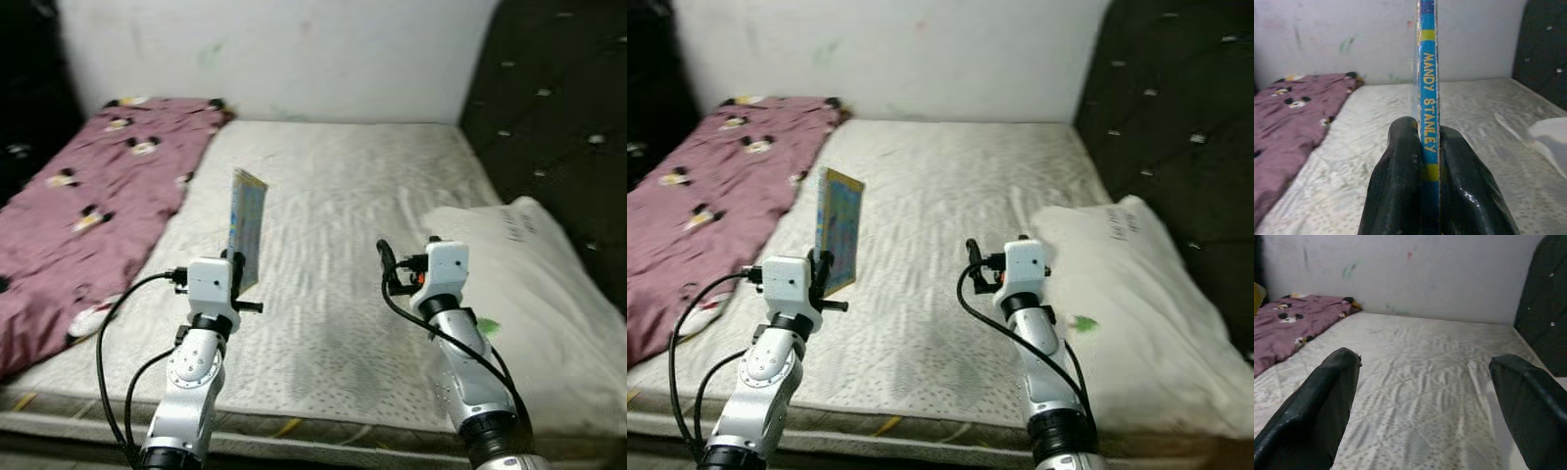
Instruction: Clean up the room
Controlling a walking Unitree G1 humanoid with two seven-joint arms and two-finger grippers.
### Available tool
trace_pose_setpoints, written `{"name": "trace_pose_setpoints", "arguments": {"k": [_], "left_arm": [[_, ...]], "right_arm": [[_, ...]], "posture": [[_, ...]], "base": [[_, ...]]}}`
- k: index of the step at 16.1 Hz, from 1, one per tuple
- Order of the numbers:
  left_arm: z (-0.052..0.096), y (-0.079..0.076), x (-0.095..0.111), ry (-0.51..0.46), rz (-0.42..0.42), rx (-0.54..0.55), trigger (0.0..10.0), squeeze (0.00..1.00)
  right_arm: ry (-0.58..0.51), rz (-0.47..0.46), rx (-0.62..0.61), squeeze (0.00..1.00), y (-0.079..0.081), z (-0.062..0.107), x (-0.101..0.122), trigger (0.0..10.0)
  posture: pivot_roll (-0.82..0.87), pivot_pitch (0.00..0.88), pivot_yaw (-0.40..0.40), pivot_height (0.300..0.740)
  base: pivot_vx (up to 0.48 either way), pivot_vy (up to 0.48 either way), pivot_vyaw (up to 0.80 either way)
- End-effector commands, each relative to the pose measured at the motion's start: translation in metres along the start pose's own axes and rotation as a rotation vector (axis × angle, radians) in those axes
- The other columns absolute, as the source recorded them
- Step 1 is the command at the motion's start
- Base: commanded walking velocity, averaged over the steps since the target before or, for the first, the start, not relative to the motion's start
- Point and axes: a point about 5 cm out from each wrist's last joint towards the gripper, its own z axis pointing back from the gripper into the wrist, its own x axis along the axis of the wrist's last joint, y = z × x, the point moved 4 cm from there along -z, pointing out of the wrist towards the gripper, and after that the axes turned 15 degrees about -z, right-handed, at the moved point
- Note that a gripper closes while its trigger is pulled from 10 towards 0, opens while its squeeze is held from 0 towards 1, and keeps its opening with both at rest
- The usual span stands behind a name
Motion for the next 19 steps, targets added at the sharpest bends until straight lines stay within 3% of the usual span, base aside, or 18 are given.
{"name": "trace_pose_setpoints", "arguments": {"k": [1, 13, 19], "left_arm": [[-0.0024, 0.0076, 0.0115, -0.048, -0.016, 0.024, 10.0, 0.00], [-0.0032, 0.0058, 0.0112, -0.043, -0.011, 0.024, 10.0, 0.00], [-0.0039, 0.0072, 0.0116, -0.048, 0.010, 0.031, 10.0, 0.00]], "right_arm": [[0.002, 0.000, 0.016, 0.00, 0.0039, 0.0009, -0.0016, 10.0], [0.006, 0.015, 0.013, 0.00, 0.0002, 0.0011, -0.0011, 10.0], [0.013, 0.019, 0.010, 0.00, -0.0019, 0.0003, -0.0021, 10.0]], "posture": [[0.00, 0.000, 0.041, 0.740], [0.00, 0.000, 0.033, 0.740], [0.00, 0.000, 0.029, 0.740]], "base": [[0.000, -0.296, 0.00], [0.000, -0.349, 0.00], [0.000, -0.040, 0.00]]}}
